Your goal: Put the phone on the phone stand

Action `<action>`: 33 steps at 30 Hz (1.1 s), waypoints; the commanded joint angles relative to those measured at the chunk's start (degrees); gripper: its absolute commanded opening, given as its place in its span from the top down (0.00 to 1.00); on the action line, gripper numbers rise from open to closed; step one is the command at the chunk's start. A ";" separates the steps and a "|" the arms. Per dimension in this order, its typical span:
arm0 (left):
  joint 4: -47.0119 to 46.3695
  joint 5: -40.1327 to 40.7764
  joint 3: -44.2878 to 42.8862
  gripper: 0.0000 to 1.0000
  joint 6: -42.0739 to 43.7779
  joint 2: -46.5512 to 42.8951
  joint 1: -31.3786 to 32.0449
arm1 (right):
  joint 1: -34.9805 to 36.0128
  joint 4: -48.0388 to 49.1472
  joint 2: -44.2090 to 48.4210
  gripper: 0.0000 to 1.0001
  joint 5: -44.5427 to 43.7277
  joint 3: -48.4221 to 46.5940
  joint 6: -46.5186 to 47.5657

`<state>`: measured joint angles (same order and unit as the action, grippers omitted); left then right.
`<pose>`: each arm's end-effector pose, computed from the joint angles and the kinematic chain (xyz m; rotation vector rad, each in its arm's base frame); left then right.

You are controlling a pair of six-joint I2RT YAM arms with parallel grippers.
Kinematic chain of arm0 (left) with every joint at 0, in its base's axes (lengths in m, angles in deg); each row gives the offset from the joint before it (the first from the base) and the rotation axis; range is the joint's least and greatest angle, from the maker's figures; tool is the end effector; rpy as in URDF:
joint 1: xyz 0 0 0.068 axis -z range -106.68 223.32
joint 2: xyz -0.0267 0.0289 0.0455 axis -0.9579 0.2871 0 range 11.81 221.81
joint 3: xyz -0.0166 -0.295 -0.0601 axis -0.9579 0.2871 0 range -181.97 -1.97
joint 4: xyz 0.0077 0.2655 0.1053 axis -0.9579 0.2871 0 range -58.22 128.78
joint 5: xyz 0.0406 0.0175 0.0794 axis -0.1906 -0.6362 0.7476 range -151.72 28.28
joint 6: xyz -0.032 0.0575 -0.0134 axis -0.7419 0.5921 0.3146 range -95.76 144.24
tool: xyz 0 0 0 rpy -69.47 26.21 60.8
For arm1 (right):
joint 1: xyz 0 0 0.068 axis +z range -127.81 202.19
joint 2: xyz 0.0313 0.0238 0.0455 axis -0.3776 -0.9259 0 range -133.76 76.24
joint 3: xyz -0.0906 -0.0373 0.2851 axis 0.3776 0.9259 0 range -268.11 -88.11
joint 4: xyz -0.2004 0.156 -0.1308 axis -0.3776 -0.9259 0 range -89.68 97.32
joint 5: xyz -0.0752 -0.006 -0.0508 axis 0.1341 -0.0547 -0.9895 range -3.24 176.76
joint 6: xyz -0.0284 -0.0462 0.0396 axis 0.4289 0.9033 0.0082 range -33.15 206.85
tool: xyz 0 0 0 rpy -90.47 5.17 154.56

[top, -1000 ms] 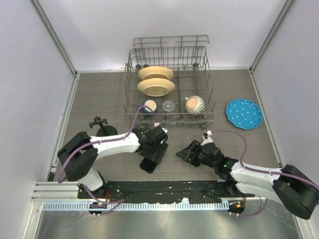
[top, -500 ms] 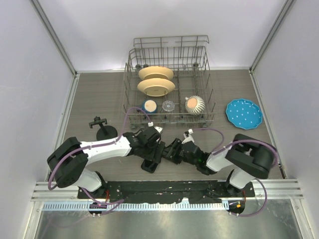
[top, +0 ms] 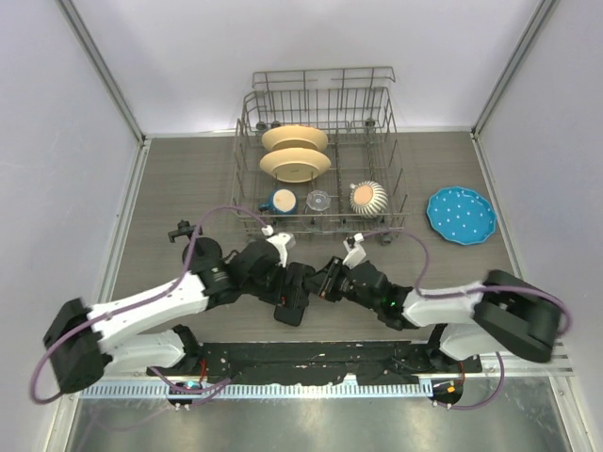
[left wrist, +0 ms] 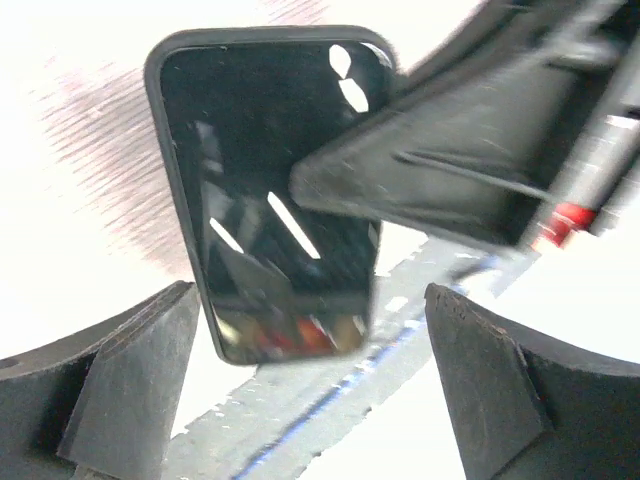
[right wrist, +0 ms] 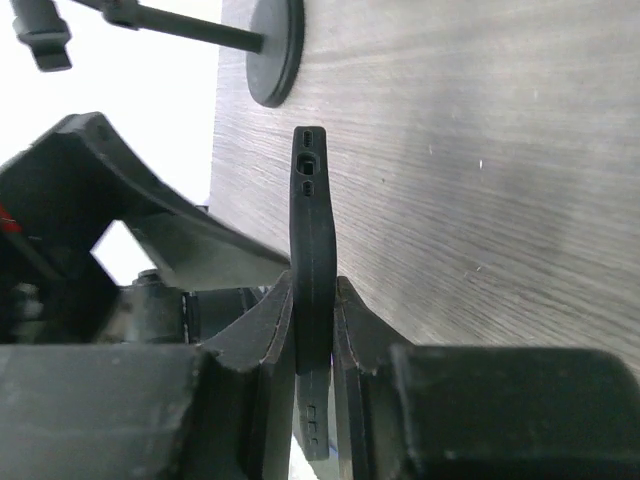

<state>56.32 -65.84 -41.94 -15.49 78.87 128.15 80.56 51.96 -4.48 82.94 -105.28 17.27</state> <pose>0.1426 -0.2090 0.2140 0.3801 2.6142 -0.7395 0.1434 0.2259 0.1463 0.2648 2.1658 1.3686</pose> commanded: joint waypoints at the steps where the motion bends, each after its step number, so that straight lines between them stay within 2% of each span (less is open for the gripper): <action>1: 2.42 -2.57 -6.42 0.00 2.10 -14.84 0.90 | -0.45 -16.14 15.84 0.99 -4.09 -2.43 16.92; 4: 6.65 2.08 -10.81 0.00 4.56 -21.70 0.81 | -1.15 -25.90 26.19 0.99 -2.35 -4.53 26.31; 6: 8.33 5.42 -12.76 0.00 4.83 -24.08 0.72 | -1.94 -32.56 29.74 0.99 -0.33 -7.60 33.26; 9: 10.36 9.13 -15.66 0.00 4.92 -26.37 0.46 | -2.56 -38.12 34.23 0.99 7.40 -12.26 41.16; 14: 7.20 0.18 -16.81 0.00 7.38 -23.48 0.19 | -2.82 -40.95 32.75 0.99 24.34 -18.77 47.60; 21: 6.66 -9.32 -17.78 0.00 11.50 -17.24 0.10 | -2.82 -38.77 30.37 0.99 37.99 -21.77 47.52; 23: 7.37 -14.39 -18.65 0.00 13.08 -15.31 0.10 | -2.82 -38.40 30.63 0.99 40.37 -21.85 47.52; 29: 8.69 -24.26 -19.19 0.21 16.78 -13.63 0.10 | -2.82 -38.32 32.47 0.99 43.36 -21.24 48.31; 33: 8.43 -31.45 -18.31 0.27 17.84 -13.19 0.19 | -2.82 -38.93 33.18 0.99 44.77 -20.98 49.19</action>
<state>65.13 -86.52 -58.86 -0.54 65.58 128.37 77.82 8.51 26.38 123.51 -123.90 65.22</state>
